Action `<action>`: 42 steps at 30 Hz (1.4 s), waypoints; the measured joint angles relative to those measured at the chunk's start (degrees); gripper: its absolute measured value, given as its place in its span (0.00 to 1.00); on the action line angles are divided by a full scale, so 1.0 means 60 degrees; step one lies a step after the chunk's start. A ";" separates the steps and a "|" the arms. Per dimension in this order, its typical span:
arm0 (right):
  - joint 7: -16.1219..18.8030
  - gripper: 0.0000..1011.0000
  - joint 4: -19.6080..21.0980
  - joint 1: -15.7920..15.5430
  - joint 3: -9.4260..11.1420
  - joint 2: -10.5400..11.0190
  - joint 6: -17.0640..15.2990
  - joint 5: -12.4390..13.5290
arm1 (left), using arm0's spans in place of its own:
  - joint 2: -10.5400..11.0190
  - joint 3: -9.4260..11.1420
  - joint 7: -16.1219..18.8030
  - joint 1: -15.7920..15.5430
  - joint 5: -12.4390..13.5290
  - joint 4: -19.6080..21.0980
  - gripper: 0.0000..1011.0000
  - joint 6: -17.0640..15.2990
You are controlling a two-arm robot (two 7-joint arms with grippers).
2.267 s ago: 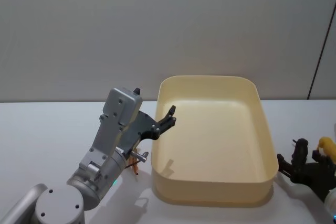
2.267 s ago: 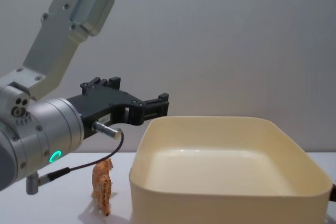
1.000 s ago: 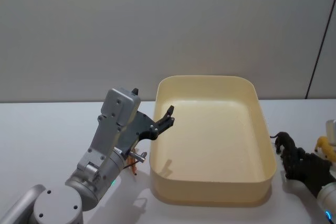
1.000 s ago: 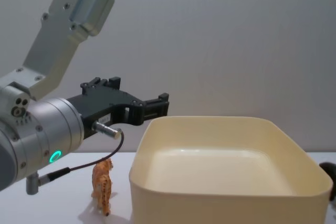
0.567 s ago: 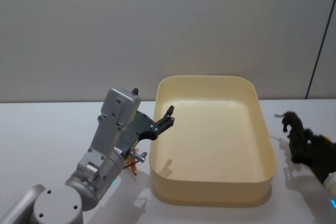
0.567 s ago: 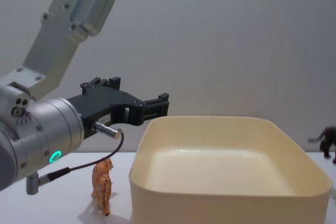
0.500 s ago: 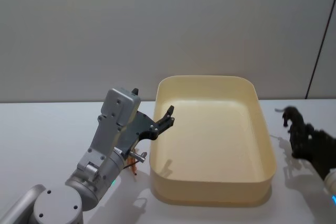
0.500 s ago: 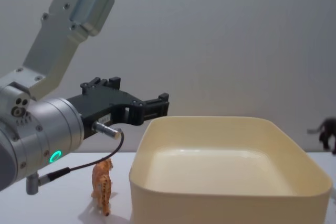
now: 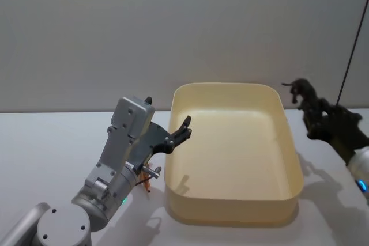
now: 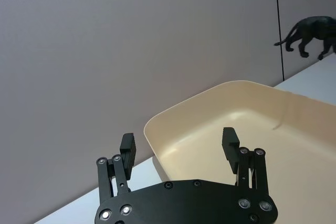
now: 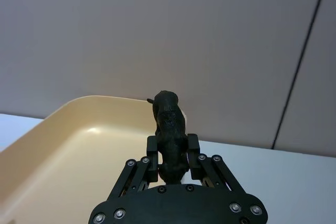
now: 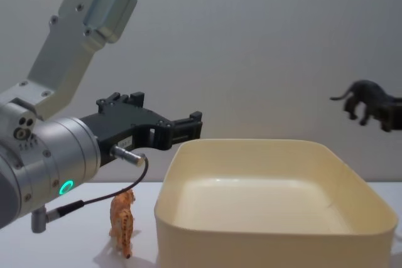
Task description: Pick up the toy alternately with two hands and place it into the central storage box.
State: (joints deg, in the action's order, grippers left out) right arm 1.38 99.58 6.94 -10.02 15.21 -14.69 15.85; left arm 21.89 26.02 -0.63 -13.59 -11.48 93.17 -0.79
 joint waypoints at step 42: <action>0.1190 0.99 -0.0785 0.1103 -0.0107 -0.0329 -0.0682 -0.0056 | 0.0000 0.0000 0.0000 0.0000 0.0000 0.0000 0.99 0.0000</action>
State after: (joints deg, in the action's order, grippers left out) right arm 8.52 94.87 13.56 -10.66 13.23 -18.78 15.51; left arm 21.90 26.02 -0.63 -13.59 -11.48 93.18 -0.80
